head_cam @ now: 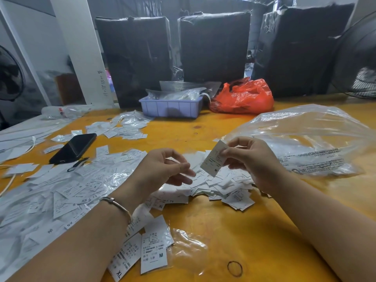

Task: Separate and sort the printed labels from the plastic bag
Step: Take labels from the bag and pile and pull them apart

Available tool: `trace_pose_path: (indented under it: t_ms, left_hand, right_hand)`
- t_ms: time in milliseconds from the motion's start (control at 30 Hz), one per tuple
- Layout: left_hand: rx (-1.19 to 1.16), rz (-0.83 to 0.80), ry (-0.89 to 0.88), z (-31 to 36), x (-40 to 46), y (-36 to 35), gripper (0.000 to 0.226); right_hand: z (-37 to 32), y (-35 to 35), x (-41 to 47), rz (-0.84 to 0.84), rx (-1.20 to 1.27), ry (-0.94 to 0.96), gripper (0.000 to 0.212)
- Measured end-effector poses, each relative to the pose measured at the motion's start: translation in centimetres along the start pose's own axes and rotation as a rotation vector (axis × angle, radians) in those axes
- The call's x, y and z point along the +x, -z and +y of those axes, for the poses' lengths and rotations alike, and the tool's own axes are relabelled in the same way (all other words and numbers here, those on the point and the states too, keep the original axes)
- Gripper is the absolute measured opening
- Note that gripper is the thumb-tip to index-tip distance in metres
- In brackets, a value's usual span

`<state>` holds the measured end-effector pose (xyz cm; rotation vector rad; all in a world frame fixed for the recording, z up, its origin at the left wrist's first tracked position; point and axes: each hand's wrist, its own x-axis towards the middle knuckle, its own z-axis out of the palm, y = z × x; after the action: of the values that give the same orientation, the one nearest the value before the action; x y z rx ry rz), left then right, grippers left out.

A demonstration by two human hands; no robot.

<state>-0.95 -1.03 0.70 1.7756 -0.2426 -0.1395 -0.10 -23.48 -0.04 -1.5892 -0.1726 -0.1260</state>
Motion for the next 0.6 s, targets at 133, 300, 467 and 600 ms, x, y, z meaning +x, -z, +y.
trace_pose_path:
  t_ms: [133,300,467,600]
  left_hand:
    - [-0.009,-0.075,0.003,-0.2,0.0,-0.3,0.016]
    - [0.081,-0.001,-0.082,-0.5,0.1,-0.2,0.008]
    - [0.083,0.061,-0.163,-0.3,0.0,0.0,0.009]
    - [0.099,0.061,-0.206,-0.3,0.0,0.0,0.009]
  right_hand:
    - [-0.3,0.0,-0.1,-0.020,0.096,-0.016,0.021]
    - [-0.8,0.0,-0.2,-0.032,0.117,0.018,0.029]
    - [-1.7,-0.3,-0.9,0.083,0.060,0.251,0.045]
    - [-2.8,-1.0,-1.9,0.149,-0.301,0.578,0.060]
